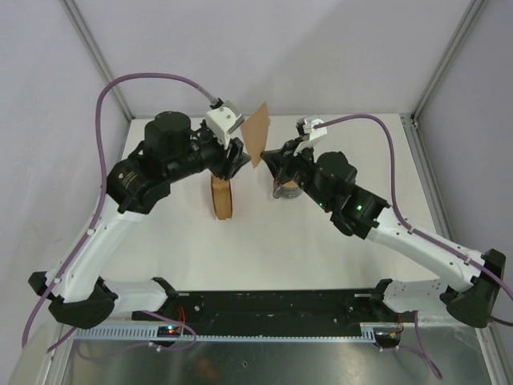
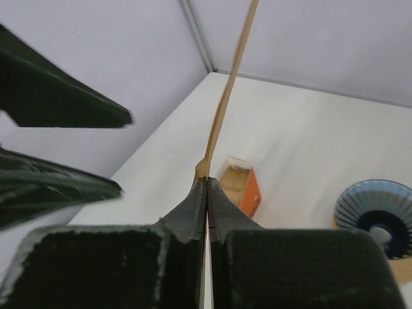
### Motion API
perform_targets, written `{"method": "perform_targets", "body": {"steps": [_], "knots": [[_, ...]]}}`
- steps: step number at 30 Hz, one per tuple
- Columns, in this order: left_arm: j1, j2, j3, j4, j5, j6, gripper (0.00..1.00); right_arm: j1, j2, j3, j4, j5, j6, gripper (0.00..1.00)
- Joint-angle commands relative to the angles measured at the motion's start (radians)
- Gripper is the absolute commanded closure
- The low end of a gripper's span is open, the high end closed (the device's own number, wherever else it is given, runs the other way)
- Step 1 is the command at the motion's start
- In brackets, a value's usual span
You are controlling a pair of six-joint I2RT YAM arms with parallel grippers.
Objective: Place the coffee filter in the dripper
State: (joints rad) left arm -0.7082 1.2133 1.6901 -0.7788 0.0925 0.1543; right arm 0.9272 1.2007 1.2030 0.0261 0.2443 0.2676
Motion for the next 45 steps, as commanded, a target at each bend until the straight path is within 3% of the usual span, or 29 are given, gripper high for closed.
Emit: {"method": "perform_targets", "body": {"steps": [1, 4, 9, 21, 31, 38, 45], "knots": [[0.002, 0.043, 0.009, 0.028, 0.118, -0.019, 0.4, 0.029, 0.025, 0.0, 0.14, 0.038, 0.08, 1.0], [0.001, 0.052, 0.013, 0.044, 0.102, -0.003, 0.35, 0.04, 0.036, 0.0, 0.142, 0.044, 0.102, 1.0], [-0.009, 0.059, -0.019, 0.054, 0.072, 0.016, 0.36, 0.052, 0.048, 0.0, 0.154, 0.041, 0.114, 1.0], [-0.011, 0.057, -0.034, 0.059, -0.036, 0.072, 0.96, 0.057, 0.048, 0.0, 0.169, -0.005, 0.109, 1.0], [-0.01, 0.046, -0.02, 0.061, -0.142, 0.091, 1.0, -0.014, 0.067, -0.031, 0.178, -0.039, 0.176, 1.0], [-0.01, 0.024, -0.067, 0.065, -0.224, 0.102, 0.98, -0.027, 0.075, -0.049, 0.205, -0.034, 0.164, 1.0], [0.004, 0.012, -0.025, 0.063, -0.117, 0.02, 0.4, -0.016, 0.082, -0.049, 0.211, -0.071, 0.121, 1.0]]}}
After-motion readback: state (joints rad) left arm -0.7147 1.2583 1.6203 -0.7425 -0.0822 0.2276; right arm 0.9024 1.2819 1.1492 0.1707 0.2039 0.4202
